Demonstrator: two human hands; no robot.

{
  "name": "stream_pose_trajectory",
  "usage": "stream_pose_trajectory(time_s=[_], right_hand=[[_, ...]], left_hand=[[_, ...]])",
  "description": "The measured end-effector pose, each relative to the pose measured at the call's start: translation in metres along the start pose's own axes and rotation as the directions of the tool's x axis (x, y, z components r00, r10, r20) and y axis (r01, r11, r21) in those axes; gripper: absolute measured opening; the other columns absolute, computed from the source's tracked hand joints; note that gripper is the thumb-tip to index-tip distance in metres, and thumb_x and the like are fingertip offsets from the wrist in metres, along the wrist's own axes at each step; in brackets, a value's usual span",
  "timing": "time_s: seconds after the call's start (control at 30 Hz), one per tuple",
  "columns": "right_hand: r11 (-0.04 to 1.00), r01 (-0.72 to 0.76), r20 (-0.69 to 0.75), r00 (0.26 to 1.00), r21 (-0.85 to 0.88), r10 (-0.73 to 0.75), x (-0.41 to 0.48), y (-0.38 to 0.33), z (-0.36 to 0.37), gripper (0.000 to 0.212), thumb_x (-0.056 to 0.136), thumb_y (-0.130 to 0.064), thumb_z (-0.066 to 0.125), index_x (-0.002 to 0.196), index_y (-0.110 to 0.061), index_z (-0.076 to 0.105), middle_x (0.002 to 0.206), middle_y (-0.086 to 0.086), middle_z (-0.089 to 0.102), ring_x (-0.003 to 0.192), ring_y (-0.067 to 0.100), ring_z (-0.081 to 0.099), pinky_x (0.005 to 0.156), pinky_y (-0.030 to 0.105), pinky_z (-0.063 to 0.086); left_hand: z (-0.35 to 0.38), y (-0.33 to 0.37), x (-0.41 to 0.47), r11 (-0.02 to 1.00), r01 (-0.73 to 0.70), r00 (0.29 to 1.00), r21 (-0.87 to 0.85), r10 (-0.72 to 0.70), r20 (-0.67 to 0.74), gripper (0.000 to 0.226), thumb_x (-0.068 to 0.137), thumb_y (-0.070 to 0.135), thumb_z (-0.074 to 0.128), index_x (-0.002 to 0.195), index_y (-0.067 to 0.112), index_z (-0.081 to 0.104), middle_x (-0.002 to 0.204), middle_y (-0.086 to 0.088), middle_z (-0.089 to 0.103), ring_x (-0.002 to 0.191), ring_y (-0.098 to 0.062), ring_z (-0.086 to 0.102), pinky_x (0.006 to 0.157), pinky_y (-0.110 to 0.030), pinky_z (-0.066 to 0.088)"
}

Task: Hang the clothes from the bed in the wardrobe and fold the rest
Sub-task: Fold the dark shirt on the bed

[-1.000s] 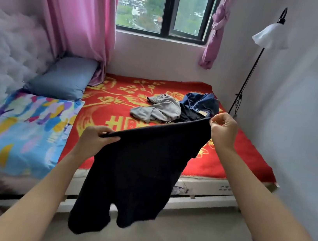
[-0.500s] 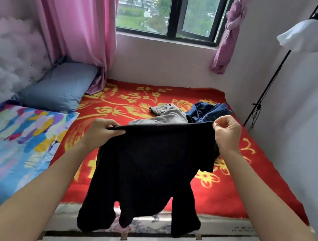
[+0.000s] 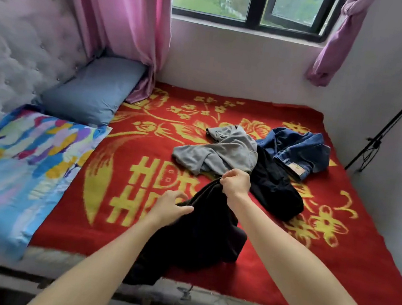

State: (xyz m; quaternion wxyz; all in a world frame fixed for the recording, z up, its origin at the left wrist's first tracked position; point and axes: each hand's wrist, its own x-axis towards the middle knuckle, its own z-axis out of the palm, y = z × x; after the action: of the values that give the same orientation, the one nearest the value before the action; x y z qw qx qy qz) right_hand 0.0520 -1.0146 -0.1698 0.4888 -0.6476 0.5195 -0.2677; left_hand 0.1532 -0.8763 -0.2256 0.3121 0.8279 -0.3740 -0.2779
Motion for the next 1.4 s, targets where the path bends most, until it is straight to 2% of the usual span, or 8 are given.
stream_pose_trajectory(time_s=[0.17, 0.33, 0.5, 0.67, 1.0, 1.1, 1.2, 1.4], right_hand=[[0.989, -0.053, 0.1, 0.994, 0.141, 0.039, 0.012, -0.026, 0.014, 0.033, 0.079, 0.011, 0.06, 0.057, -0.013, 0.054, 0.067, 0.002, 0.054, 0.072, 0.021, 0.056, 0.071, 0.037, 0.051], [0.927, 0.038, 0.101, 0.992, 0.373, -0.081, 0.009, -0.069, 0.026, 0.03, 0.081, 0.006, 0.065, 0.061, -0.013, 0.054, 0.058, 0.0, 0.053, 0.054, 0.008, 0.053, 0.055, 0.023, 0.049], [0.913, 0.227, -0.151, 0.971, 0.339, -0.186, 0.03, -0.092, 0.029, 0.036, 0.081, 0.005, 0.063, 0.057, -0.02, 0.053, 0.058, -0.008, 0.054, 0.056, 0.005, 0.053, 0.056, 0.013, 0.044], [0.979, 0.206, -0.283, 0.938, -0.002, -0.198, 0.076, -0.09, 0.016, 0.034, 0.08, 0.004, 0.052, 0.061, -0.024, 0.051, 0.061, -0.01, 0.053, 0.068, 0.014, 0.052, 0.052, 0.023, 0.036], [0.95, 0.239, 0.135, 0.967, -0.2, -0.215, 0.069, -0.052, 0.088, 0.025, 0.08, 0.006, 0.049, 0.096, -0.001, 0.067, 0.075, 0.002, 0.059, 0.076, 0.017, 0.054, 0.066, 0.021, 0.04], [0.945, 0.291, 0.417, 0.885, -0.151, -0.206, 0.048, -0.04, 0.111, 0.045, 0.076, 0.011, 0.054, 0.119, -0.001, 0.06, 0.094, 0.0, 0.059, 0.089, 0.011, 0.055, 0.079, 0.011, 0.043], [0.914, 0.366, 0.592, 0.781, -0.176, -0.199, 0.035, -0.027, 0.138, 0.064, 0.077, -0.002, 0.065, 0.137, -0.013, 0.044, 0.128, 0.004, 0.047, 0.122, 0.012, 0.041, 0.105, 0.023, 0.031], [0.896, 0.421, 0.462, 0.828, -0.137, -0.318, 0.022, -0.033, 0.172, 0.031, 0.084, -0.015, 0.068, 0.115, -0.013, 0.064, 0.118, 0.003, 0.056, 0.113, 0.013, 0.05, 0.092, 0.018, 0.036]], left_hand=[[0.049, 0.006, 0.008, 0.987, 0.103, 0.99, -0.125, -0.09, 0.106, 0.07, 0.078, 0.053, 0.066, 0.135, 0.017, 0.045, 0.129, 0.001, 0.052, 0.12, -0.017, 0.05, 0.085, -0.023, 0.041], [0.049, 0.037, 0.032, 0.977, 0.145, 0.961, -0.157, -0.177, -0.214, 0.09, 0.079, 0.059, 0.061, 0.144, 0.007, 0.026, 0.144, -0.015, 0.035, 0.132, -0.033, 0.036, 0.103, -0.042, 0.038], [0.002, 0.038, 0.048, 0.971, -0.022, 0.923, -0.238, -0.071, -0.377, 0.021, 0.092, 0.03, 0.056, 0.092, 0.01, 0.063, 0.083, -0.005, 0.064, 0.082, -0.027, 0.062, 0.056, -0.02, 0.042], [-0.08, 0.027, 0.058, 0.893, -0.223, 0.939, -0.39, 0.091, -0.331, 0.017, 0.085, 0.01, 0.068, 0.071, 0.021, 0.064, 0.057, 0.011, 0.063, 0.053, -0.002, 0.059, 0.048, -0.016, 0.043], [-0.175, 0.008, 0.083, 0.838, -0.367, 0.925, -0.403, 0.286, -0.249, 0.016, 0.089, 0.007, 0.061, 0.08, 0.017, 0.069, 0.064, 0.009, 0.067, 0.06, 0.005, 0.062, 0.054, -0.005, 0.042], [-0.183, -0.002, 0.089, 0.794, -0.342, 0.939, -0.502, 0.279, -0.199, 0.021, 0.089, 0.009, 0.061, 0.078, 0.022, 0.072, 0.07, 0.012, 0.07, 0.067, 0.001, 0.065, 0.059, -0.008, 0.046], [-0.196, -0.008, 0.095, 0.804, -0.343, 0.937, -0.486, 0.327, -0.12, 0.021, 0.089, 0.009, 0.061, 0.077, 0.023, 0.072, 0.069, 0.012, 0.07, 0.066, 0.0, 0.065, 0.058, -0.01, 0.046], [-0.226, -0.022, 0.098, 0.78, -0.386, 0.913, -0.492, 0.4, -0.082, 0.033, 0.088, 0.011, 0.062, 0.07, 0.035, 0.074, 0.072, 0.011, 0.07, 0.068, 0.0, 0.064, 0.06, -0.01, 0.047]])
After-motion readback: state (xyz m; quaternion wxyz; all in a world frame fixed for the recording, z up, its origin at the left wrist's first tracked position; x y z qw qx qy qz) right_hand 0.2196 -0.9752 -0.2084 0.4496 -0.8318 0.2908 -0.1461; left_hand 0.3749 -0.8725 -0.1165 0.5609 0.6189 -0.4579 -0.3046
